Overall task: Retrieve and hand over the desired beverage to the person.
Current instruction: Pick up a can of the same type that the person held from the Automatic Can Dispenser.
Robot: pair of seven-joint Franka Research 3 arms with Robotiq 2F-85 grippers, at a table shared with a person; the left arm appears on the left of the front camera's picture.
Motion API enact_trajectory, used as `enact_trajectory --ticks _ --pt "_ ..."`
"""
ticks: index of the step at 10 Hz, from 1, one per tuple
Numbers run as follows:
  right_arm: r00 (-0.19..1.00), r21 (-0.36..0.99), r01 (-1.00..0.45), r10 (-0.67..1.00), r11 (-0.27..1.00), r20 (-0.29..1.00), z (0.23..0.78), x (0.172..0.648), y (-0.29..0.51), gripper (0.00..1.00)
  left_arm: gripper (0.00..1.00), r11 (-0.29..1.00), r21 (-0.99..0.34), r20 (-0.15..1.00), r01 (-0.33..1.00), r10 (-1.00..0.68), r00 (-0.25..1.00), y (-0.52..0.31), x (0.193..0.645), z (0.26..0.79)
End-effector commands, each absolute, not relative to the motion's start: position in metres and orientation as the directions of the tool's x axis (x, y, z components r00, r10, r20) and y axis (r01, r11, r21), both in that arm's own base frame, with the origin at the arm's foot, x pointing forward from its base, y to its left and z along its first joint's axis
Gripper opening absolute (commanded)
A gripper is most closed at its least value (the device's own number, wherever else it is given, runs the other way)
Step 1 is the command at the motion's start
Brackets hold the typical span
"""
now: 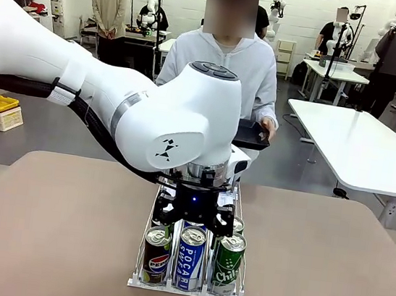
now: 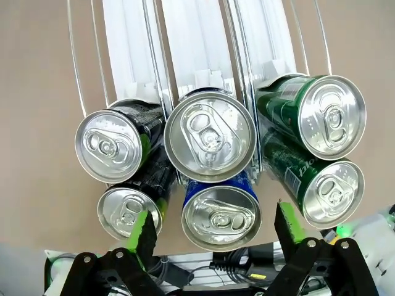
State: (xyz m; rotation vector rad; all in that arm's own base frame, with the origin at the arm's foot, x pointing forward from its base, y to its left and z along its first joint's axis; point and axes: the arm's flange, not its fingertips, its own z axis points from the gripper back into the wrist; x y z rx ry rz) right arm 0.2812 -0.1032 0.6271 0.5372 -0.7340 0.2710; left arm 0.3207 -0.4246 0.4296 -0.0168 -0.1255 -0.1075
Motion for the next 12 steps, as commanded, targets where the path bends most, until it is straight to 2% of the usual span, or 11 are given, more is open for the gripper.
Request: enact_trajectory --ticks 1,2,3,4,5,6,12 --pt "0.705 0.377 -0.441 0.054 0.815 0.707 0.6258 0.2815 -0.1028 1.0 1.0 0.989 -0.042 0.139 0.139 -0.132 0.981 -0.4174 0.32 0.4266" --pt "0.705 0.377 -0.441 0.054 0.815 0.707 0.6258 0.2815 -0.1028 1.0 0.41 0.988 -0.037 0.148 0.153 -0.146 0.978 -0.4172 0.319 0.4266" --pt "0.705 0.377 -0.441 0.054 0.815 0.707 0.6258 0.2815 -0.1028 1.0 0.41 0.987 -0.036 0.145 0.158 -0.151 0.978 -0.4173 0.3184 0.4263" --pt "0.705 0.377 -0.441 0.054 0.815 0.707 0.6258 0.2815 -0.1028 1.0 0.0 0.986 -0.036 0.147 0.162 -0.156 0.977 -0.4168 0.3181 0.4259" --pt "0.705 0.377 -0.441 0.054 0.815 0.707 0.6258 0.2815 -0.1028 1.0 0.36 0.986 -0.035 0.148 0.164 -0.157 0.976 -0.4151 0.3183 0.4257" --pt "0.705 0.377 -0.441 0.054 0.815 0.707 0.6258 0.2815 -0.1028 1.0 0.0 0.986 -0.034 0.149 0.164 -0.157 0.976 -0.4146 0.3181 0.4254" --pt "0.705 0.377 -0.441 0.054 0.815 0.707 0.6258 0.2815 -0.1028 1.0 0.0 0.985 -0.025 0.156 0.172 -0.166 0.974 -0.4146 0.3164 0.4302"
